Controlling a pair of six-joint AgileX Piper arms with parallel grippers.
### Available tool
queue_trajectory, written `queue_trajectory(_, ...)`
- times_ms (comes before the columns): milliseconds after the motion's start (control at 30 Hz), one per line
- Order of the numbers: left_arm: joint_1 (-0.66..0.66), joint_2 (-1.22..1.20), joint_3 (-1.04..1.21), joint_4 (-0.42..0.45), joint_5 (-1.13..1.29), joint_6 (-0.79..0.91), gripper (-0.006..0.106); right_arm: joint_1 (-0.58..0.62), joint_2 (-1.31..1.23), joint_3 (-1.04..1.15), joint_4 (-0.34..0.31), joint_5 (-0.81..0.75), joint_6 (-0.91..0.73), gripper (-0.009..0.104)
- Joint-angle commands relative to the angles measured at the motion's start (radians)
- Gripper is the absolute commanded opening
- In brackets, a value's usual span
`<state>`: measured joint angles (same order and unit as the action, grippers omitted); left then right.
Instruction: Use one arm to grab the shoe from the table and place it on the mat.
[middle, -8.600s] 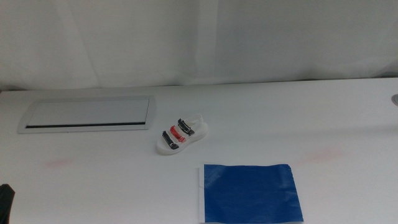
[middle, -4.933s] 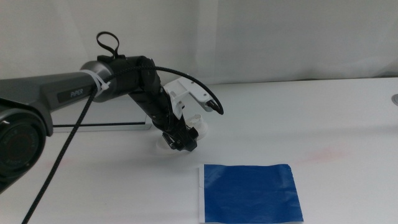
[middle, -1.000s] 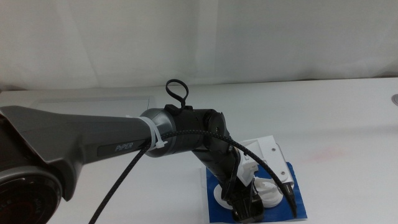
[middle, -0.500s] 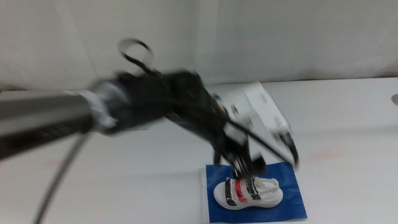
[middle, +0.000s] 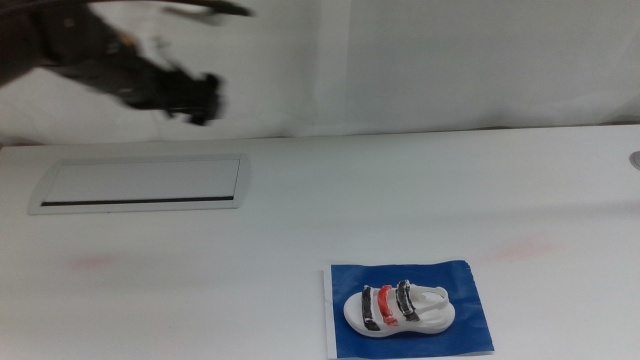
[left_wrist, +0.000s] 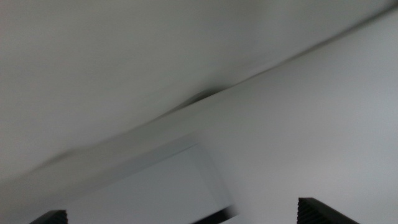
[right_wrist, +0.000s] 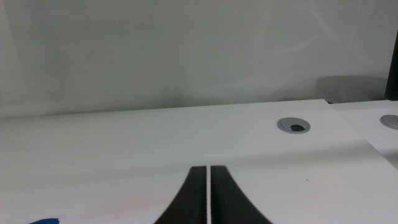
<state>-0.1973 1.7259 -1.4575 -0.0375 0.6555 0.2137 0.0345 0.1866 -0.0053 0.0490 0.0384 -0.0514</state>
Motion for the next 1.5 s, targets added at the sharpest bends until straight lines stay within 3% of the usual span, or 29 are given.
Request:
queue_trajectory(0,0.047,-0.016,-0.005,0.154,0.055,-0.191,0.093,-0.005,0.0,0.006,-0.002,-0.012,-0.008,-0.003)
queue_trajectory(67,0.072,-0.022,-0.005,0.191,0.078,-0.243,0.093,-0.005,0.0,0.006,-0.002,-0.012,-0.008,-0.003)
queue_trajectory(333,0.086,-0.133,0.02,0.191,0.08,-0.248,0.092,-0.005,0.0,0.006,-0.002,-0.012,-0.008,-0.003)
queue_trajectory(567,0.086,-0.388,0.225,0.188,-0.029,-0.248,0.081,-0.005,0.0,0.006,-0.002,-0.012,-0.008,-0.003)
queue_trajectory(633,0.086,-0.475,0.304,0.188,-0.07,-0.26,0.065,-0.005,0.0,0.006,-0.002,-0.012,-0.008,-0.003)
queue_trajectory(700,0.086,-0.563,0.379,0.188,-0.097,-0.27,0.039,-0.005,0.0,0.006,-0.002,-0.012,-0.008,-0.003)
queue_trajectory(767,0.086,-0.658,0.457,0.188,-0.116,-0.293,0.0,-0.005,0.0,0.006,-0.002,-0.012,-0.008,-0.003)
queue_trajectory(1300,0.086,-1.338,1.012,0.18,-0.393,-0.295,-0.001,-0.005,0.0,0.006,-0.002,-0.012,-0.008,-0.003)
queue_trajectory(1467,0.086,-1.514,1.141,0.18,-0.401,-0.474,-0.001,-0.005,0.0,0.006,-0.002,-0.012,-0.008,-0.003)
